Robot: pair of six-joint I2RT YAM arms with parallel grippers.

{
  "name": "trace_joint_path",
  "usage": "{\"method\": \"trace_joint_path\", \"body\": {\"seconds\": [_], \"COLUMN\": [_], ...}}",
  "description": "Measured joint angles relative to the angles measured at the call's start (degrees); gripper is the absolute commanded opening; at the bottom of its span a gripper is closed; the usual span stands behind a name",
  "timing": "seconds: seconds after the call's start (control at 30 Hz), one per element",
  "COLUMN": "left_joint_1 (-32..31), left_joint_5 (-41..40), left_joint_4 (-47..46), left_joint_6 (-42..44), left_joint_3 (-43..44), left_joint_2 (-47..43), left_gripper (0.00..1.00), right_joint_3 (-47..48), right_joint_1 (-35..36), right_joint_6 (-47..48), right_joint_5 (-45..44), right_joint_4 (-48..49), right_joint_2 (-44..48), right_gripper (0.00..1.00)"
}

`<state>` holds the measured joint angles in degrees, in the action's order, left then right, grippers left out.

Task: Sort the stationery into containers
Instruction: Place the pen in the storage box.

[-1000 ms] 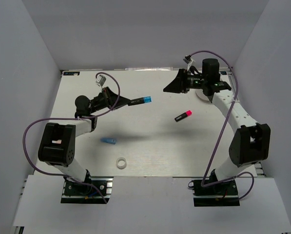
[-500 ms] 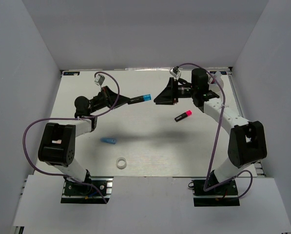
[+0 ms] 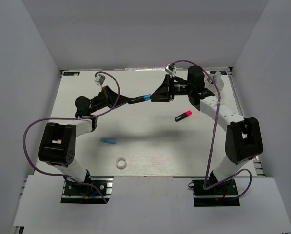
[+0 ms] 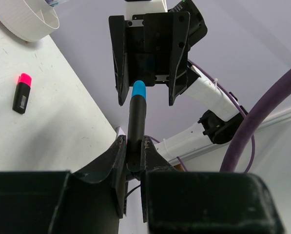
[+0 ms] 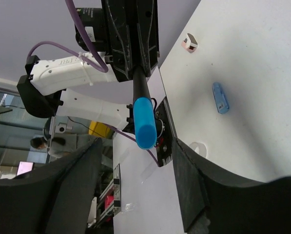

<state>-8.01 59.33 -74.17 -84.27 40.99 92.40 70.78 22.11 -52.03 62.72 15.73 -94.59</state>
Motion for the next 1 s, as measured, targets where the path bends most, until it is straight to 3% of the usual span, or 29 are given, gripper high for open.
{"method": "trace_joint_path", "body": {"seconds": [0.43,0.53,0.6,0.67,0.73,0.8,0.83,0.87,1.0], "left_joint_1": [-0.44,-0.46,-0.46,-0.44,-0.46,-0.48,-0.48,-0.48,-0.15], "left_joint_5": [-0.22,-0.24,-0.28,-0.37,-0.44,-0.33,-0.28,-0.31,-0.13], "left_joint_4": [0.66,0.9,1.16,2.29,3.74,5.92,7.37,8.61,15.23], "left_joint_6": [1.25,1.53,1.77,1.99,2.91,3.72,4.35,5.18,7.63], "left_joint_3": [-0.15,-0.15,-0.15,-0.15,-0.13,-0.11,-0.11,-0.09,0.87], "left_joint_2": [-0.33,-0.66,-0.85,-1.07,-1.38,-1.68,-1.79,-1.9,-2.12], "left_gripper": [0.0,0.0,0.0,0.24,0.51,0.6,0.85,0.95,0.98], "right_joint_3": [2.58,2.64,2.89,3.28,3.5,3.72,3.72,3.72,3.72], "right_joint_1": [1.44,1.53,1.51,1.49,1.16,0.98,0.7,0.24,-3.87], "right_joint_6": [-0.09,0.04,0.39,1.07,2.12,3.78,4.76,5.79,12.44], "right_joint_5": [-1.22,-1.38,-1.42,-1.49,-1.55,-1.95,-2.21,-2.47,-4.09], "right_joint_4": [1.25,1.18,1.09,0.66,0.13,-1.31,-2.29,-3.5,-11.47], "right_joint_2": [-2.54,-2.73,-2.97,-3.02,-3.02,-3.02,-2.93,-2.78,-0.83], "right_gripper": [0.36,0.27,0.16,0.02,0.0,0.0,0.0,0.0,0.0]}}
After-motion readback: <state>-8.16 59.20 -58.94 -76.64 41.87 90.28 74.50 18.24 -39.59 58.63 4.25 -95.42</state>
